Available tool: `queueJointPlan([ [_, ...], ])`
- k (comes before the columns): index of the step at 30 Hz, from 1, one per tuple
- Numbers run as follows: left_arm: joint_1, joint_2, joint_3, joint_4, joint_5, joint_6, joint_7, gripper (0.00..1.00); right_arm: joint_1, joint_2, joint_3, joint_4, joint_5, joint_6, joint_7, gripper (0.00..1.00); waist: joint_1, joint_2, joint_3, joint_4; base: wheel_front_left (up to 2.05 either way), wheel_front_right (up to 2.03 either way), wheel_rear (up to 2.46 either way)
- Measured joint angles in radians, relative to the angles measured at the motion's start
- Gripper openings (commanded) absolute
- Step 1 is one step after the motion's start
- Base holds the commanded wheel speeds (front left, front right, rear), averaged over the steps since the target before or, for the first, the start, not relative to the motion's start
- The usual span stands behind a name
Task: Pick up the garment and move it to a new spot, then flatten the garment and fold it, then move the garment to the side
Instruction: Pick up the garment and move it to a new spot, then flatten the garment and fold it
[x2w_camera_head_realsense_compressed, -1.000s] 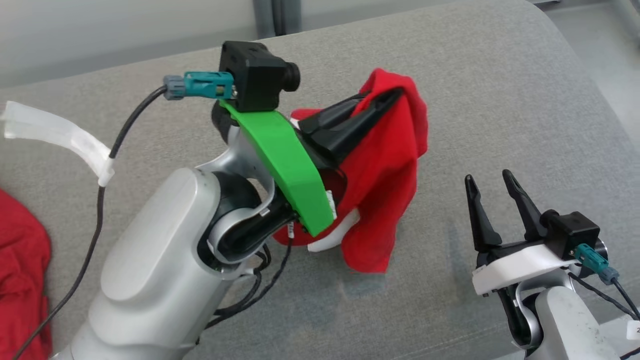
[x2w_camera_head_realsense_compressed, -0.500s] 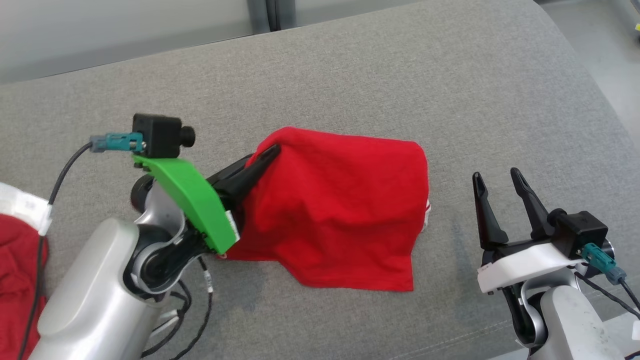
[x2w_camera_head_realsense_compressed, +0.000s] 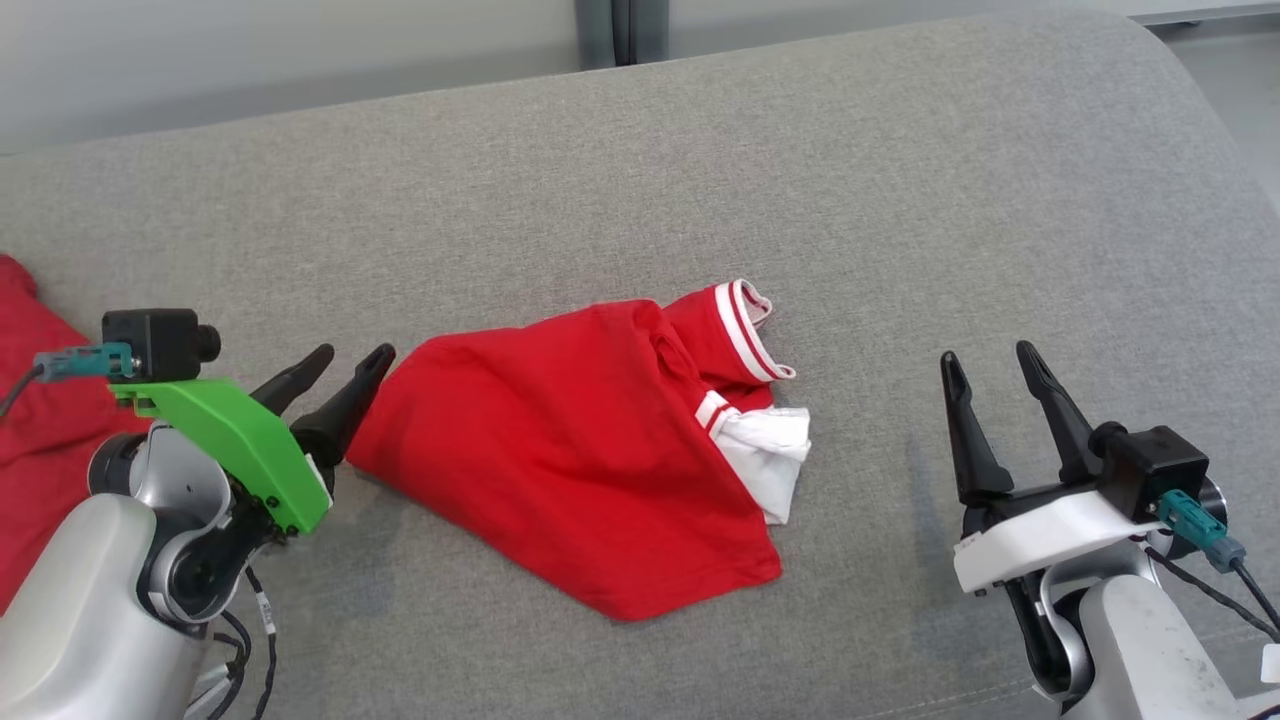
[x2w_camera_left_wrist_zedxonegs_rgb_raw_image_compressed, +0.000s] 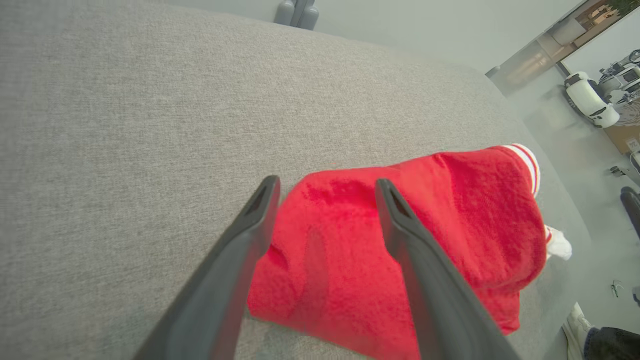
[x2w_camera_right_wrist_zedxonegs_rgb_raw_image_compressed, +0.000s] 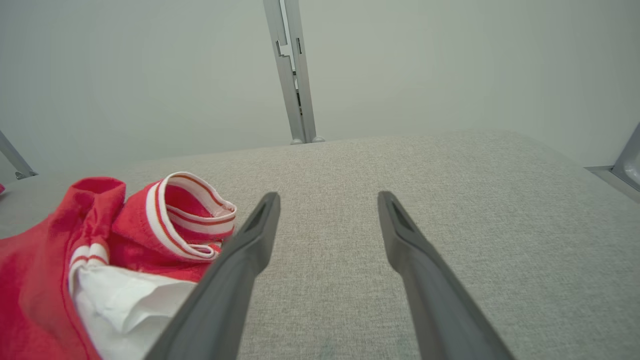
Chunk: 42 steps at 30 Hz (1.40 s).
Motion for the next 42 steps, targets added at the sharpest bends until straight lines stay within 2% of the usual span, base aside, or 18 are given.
queueJointPlan([
  [3,0.001,0.012,-0.015,0.022,0.085,0.001,-0.042,1.00,0.009,0.000,0.000,0.004,-0.013,0.007,0.000,1.00,0.0000,0.0000,-0.009,0.016,0.00,0.00,0.00],
  [7,0.002,0.035,-0.024,0.040,0.193,0.054,-0.112,1.00,0.032,0.000,0.001,0.007,-0.022,0.009,0.000,1.00,0.0000,0.0000,-0.023,0.038,0.00,0.00,0.00],
  [10,0.004,0.031,-0.021,0.041,0.250,0.103,-0.177,1.00,0.043,0.000,0.002,0.007,-0.030,0.017,0.000,1.00,0.0000,0.0000,-0.033,0.056,0.00,0.00,0.00],
  [13,0.016,0.014,-0.015,0.009,0.284,0.133,-0.246,1.00,0.050,-0.005,0.017,0.003,-0.039,0.021,0.000,1.00,0.0000,0.0000,-0.043,0.075,0.00,0.00,0.00],
  [19,0.091,-0.110,-0.068,-0.065,0.277,0.138,-0.316,1.00,0.059,-0.027,0.066,-0.013,-0.049,0.035,0.000,1.00,0.0000,0.0000,-0.059,0.116,0.00,0.00,0.00],
  [23,0.135,-0.149,-0.096,-0.084,0.271,0.142,-0.347,1.00,0.078,-0.038,0.107,-0.010,-0.055,0.037,0.000,1.00,0.0000,0.0000,-0.069,0.143,0.00,0.00,0.00],
  [32,0.218,-0.178,-0.129,-0.105,0.260,0.152,-0.362,1.00,0.118,-0.048,0.150,0.057,-0.054,0.044,0.000,1.00,0.0000,0.0000,-0.084,0.174,0.00,0.00,0.00],
  [42,0.227,-0.186,-0.188,-0.162,0.261,0.152,-0.346,1.00,0.104,-0.067,0.154,0.130,-0.045,0.044,0.000,1.00,0.0000,0.0000,-0.055,0.176,0.00,0.00,0.00],
])
